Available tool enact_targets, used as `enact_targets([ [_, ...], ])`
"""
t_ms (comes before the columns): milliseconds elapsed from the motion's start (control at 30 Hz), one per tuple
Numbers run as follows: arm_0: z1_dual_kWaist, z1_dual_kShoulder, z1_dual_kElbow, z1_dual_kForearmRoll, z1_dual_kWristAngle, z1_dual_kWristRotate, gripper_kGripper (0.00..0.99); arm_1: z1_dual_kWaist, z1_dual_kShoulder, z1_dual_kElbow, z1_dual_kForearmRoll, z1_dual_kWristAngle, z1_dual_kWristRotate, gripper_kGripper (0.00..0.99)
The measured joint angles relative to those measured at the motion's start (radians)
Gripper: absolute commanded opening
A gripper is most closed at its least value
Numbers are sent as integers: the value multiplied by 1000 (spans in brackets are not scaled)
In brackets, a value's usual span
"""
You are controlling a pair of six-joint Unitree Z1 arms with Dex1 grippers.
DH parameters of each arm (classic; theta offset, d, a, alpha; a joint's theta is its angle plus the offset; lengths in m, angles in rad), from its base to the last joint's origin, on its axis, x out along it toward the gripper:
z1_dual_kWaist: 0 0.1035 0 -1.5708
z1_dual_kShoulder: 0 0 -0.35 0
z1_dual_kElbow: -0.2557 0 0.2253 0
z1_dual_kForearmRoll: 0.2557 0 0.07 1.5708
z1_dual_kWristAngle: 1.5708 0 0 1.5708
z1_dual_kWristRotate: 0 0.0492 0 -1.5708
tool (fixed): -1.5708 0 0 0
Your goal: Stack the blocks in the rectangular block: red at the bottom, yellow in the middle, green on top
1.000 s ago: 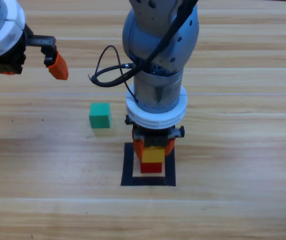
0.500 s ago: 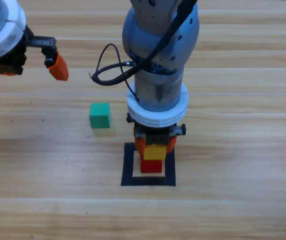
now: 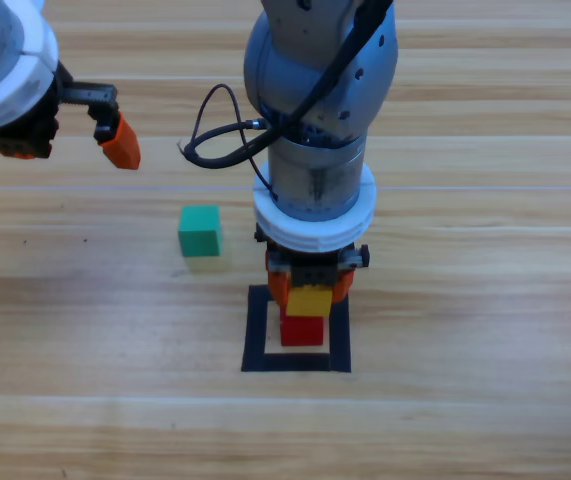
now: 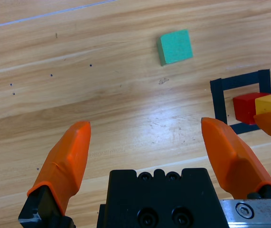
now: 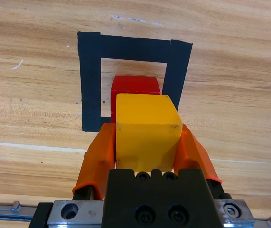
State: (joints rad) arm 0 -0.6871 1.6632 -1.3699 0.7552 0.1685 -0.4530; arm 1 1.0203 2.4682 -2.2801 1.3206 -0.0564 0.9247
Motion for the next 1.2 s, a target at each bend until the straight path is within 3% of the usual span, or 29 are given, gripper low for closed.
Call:
enact_targets([
  [567, 0, 26, 0, -8, 0, 0, 990, 0, 0, 0, 0, 0, 0, 486],
  [633, 0, 26, 0, -8, -1, 0, 990, 0, 0, 0, 0, 0, 0, 621],
  [867, 0, 27, 0, -8, -5, 0, 990, 0, 0, 0, 0, 0, 0, 632],
  [933, 0, 27, 0, -8, -5, -2, 990, 0, 0, 0, 0, 0, 0, 813],
  [1033, 0, 27, 0, -10, -5, -3, 990, 0, 0, -2, 0, 0, 0, 979],
  [1200, 0, 27, 0, -11, -5, -3, 990, 1, 0, -39, 5, -2, -7, 990],
])
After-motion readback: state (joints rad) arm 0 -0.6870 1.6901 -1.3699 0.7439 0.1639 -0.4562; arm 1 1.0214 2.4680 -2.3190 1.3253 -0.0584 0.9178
